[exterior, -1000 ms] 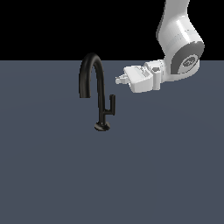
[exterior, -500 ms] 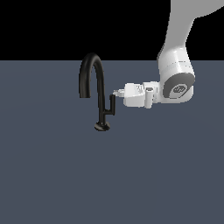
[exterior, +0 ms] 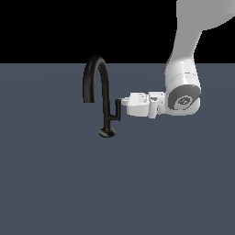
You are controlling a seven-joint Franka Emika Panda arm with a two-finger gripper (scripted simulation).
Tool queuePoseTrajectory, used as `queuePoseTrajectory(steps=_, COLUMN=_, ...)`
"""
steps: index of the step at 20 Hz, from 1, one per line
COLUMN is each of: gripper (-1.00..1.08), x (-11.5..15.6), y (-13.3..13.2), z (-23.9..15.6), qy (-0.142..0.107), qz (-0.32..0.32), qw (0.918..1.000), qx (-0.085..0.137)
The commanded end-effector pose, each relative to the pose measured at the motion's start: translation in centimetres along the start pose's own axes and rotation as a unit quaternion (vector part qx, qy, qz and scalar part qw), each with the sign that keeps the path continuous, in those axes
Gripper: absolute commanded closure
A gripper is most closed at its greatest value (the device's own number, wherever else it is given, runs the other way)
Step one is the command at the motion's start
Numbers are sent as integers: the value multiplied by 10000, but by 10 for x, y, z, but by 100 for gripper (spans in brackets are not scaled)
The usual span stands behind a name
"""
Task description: Turn on the faucet by rotating a designated handle.
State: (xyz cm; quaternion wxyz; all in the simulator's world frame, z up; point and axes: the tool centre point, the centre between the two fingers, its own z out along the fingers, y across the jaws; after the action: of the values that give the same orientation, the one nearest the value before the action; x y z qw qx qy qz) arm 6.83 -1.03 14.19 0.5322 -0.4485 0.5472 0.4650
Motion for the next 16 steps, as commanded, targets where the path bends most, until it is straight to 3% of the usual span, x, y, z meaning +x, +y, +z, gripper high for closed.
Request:
queuePoseTrajectory(steps=1, gripper=108, x=0, y=0, z=0, qy=-4, qz=1, qw=10000, qx=5)
queuePoseTrajectory(steps=16, gripper=108, x=-13, y=38, z=0, qy=-5, qz=0, qw=10000, qx=4)
